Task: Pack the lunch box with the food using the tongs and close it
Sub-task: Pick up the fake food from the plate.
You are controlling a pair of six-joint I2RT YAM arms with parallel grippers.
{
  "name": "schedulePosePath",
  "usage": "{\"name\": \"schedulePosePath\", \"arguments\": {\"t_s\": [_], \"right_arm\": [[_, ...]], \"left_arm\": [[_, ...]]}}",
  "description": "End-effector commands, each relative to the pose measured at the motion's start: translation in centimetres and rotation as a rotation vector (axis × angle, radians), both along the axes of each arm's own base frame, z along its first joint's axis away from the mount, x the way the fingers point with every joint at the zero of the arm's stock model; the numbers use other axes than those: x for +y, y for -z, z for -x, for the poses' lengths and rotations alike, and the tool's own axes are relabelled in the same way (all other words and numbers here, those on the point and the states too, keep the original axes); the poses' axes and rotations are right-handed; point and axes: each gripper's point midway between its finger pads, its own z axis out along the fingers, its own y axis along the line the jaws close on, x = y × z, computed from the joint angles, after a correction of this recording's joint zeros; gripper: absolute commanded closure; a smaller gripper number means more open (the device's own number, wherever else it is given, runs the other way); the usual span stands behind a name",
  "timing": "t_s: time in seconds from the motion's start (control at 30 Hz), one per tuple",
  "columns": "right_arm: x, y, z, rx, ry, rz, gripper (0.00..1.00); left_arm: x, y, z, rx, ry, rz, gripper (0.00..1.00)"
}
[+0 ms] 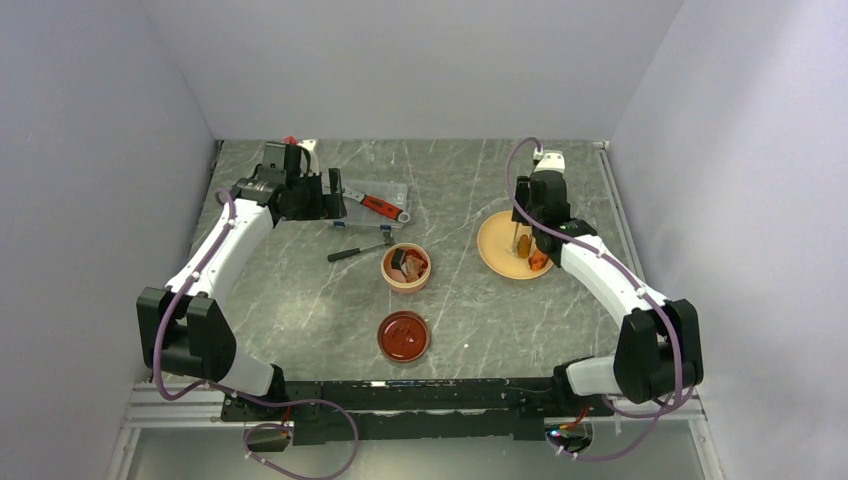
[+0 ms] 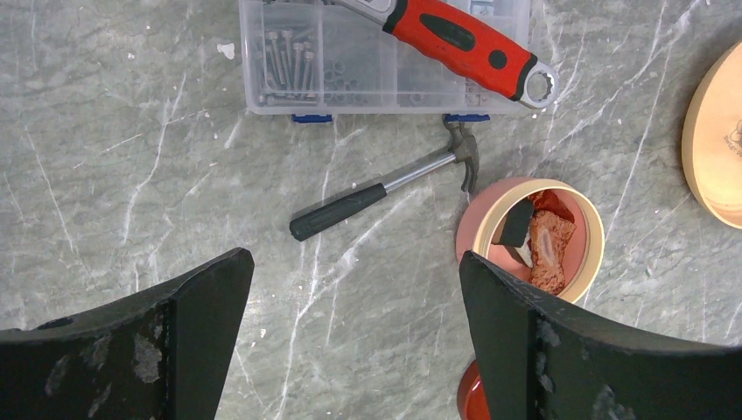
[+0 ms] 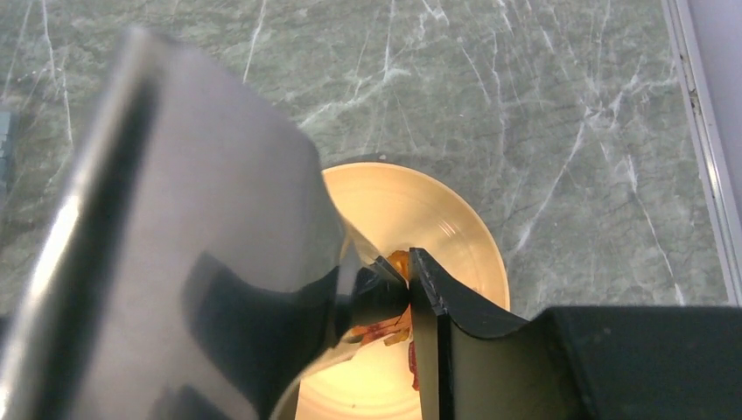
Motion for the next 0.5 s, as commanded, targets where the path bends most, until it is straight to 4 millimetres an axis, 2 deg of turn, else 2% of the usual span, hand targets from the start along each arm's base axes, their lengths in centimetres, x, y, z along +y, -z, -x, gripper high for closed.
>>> {"name": "schedulePosePath", "arguments": {"t_s": [0.0,0.23,0.37,0.47], "right_arm": [[0.1,-0.8,-1.0,-0.05,-0.003,-0.01,0.55],[-1.3,0.1,-0.4,-0.023,0.07,0.014,0.57],[-1.0,0.2,-0.2,-0.021,0.054,-0.006,0.63],[-0.8,-0.3,0.1,-0.032,0.043,-0.014,0.71]], "left_arm": [[0.2,-0.7,-0.7,-0.042,-0.005,-0.001,0.06],[0.2,-0.9,-0.7,-0.045,-0.003,0.0,0.06],[0.2,-0.9,-0.7,-0.046,-0.003,0.0,0.06],[0.2,-0.8,-0.7,-0.044,-0.005,-0.002,0.06]]}}
